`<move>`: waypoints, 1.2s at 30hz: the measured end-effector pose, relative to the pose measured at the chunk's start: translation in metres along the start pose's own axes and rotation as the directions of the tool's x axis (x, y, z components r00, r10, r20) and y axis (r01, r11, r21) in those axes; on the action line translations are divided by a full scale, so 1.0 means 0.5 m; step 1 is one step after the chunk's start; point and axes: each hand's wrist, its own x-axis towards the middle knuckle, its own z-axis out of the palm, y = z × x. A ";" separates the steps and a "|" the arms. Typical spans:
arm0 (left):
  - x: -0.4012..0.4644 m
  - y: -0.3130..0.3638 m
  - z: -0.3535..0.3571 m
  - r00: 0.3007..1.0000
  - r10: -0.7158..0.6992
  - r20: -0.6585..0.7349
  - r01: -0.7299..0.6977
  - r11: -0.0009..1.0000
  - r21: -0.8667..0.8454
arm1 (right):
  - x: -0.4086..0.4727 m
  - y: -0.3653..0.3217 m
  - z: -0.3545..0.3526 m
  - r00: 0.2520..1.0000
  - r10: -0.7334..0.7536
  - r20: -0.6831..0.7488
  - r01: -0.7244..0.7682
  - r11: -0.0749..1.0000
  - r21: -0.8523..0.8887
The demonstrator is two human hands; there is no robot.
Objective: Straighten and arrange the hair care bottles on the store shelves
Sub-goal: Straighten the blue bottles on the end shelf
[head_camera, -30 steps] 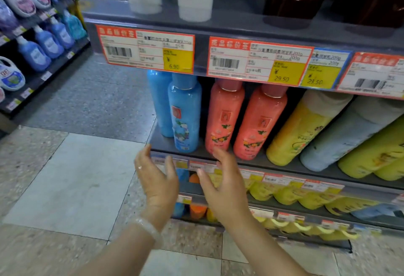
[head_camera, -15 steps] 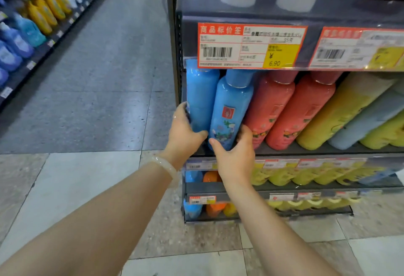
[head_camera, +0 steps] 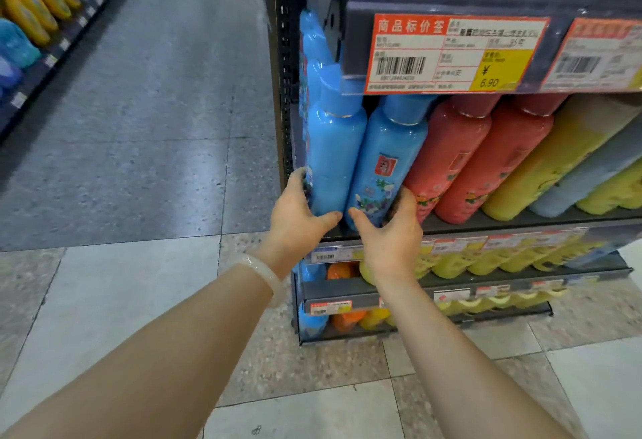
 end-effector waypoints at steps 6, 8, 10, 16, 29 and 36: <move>-0.005 0.005 0.001 1.000 -0.010 -0.003 0.010 1.000 -0.010 | 0.003 0.001 0.003 1.000 -0.008 0.004 0.008 1.000 -0.006; -0.007 0.007 0.001 1.000 -0.010 -0.006 0.010 1.000 0.001 | 0.005 0.002 0.006 1.000 -0.004 0.004 0.004 1.000 0.002; -0.010 0.008 0.002 1.000 -0.014 -0.011 0.014 1.000 0.007 | 0.005 0.002 0.009 1.000 -0.001 -0.008 0.001 1.000 0.009; -0.014 -0.001 0.006 0.999 -0.036 -0.013 0.036 0.998 -0.050 | 0.003 0.001 0.012 1.000 0.007 -0.028 -0.006 0.999 0.038; -0.015 -0.003 0.000 1.000 -0.017 0.001 0.017 0.999 -0.038 | 0.000 0.005 0.027 0.995 -0.015 -0.098 0.017 1.000 0.024; -0.021 -0.009 -0.007 0.994 -0.075 0.076 0.080 0.994 -0.068 | -0.001 0.001 0.026 0.996 0.021 -0.091 -0.020 1.000 0.011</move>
